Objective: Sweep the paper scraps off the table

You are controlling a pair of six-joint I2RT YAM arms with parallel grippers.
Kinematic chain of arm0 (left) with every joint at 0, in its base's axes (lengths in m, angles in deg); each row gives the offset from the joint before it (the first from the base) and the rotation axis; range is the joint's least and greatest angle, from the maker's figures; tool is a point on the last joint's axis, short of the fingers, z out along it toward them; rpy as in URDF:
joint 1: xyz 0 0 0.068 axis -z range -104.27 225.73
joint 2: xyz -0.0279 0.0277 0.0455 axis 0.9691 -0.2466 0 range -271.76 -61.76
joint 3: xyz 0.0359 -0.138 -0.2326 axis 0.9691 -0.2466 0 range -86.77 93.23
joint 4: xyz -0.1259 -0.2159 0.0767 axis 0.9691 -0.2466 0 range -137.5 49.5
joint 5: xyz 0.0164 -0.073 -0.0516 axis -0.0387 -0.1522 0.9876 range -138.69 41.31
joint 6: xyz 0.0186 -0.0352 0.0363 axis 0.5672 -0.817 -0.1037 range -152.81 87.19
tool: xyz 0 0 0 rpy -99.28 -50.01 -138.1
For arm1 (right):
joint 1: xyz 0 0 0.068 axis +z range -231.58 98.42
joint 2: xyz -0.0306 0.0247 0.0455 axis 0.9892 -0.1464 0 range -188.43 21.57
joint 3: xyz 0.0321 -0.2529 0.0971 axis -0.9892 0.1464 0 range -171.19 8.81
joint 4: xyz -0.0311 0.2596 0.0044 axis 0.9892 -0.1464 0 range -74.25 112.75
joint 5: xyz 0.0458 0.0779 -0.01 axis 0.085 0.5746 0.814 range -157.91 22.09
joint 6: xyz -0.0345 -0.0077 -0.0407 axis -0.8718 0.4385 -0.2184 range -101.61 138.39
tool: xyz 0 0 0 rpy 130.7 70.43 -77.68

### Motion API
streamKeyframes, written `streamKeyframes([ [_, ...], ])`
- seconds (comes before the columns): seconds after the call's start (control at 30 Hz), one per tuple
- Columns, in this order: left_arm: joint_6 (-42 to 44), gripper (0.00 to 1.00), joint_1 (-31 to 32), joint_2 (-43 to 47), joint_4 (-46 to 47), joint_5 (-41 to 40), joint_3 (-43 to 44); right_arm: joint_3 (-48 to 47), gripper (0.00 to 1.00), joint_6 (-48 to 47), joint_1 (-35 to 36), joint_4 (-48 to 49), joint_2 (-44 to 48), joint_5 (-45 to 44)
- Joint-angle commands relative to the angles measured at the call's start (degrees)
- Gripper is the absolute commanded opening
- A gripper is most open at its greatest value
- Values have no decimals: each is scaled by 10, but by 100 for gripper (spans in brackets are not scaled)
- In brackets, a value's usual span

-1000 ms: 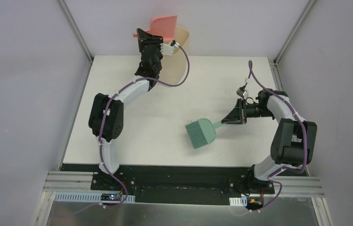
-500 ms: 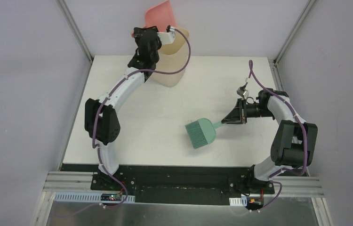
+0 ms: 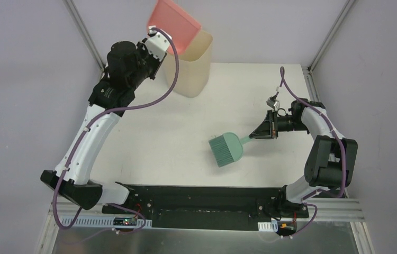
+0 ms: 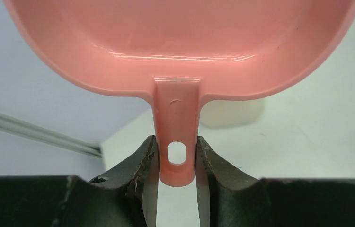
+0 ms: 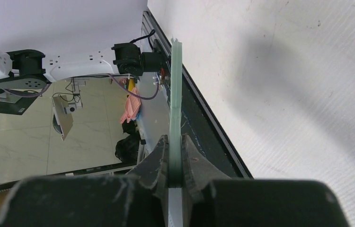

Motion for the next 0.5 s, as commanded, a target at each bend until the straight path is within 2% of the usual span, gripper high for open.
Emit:
streamKeyframes([
  [0.0, -131, 20, 2, 35, -74, 140, -74, -26, 0, -22, -1, -1, 18, -5],
  [0.1, -188, 19, 12, 48, -114, 190, -121, -31, 0, -20, -2, -1, 19, -23],
  [0.2, -224, 19, 29, 61, -132, 186, -185, -32, 0, -7, -2, 11, 23, -55],
  [0.33, -212, 19, 71, 55, -137, 177, -268, -28, 0, 12, -2, 34, 8, -117],
  [0.47, -192, 19, 140, -7, -174, 139, -277, -39, 0, -8, 2, 7, -33, -109],
])
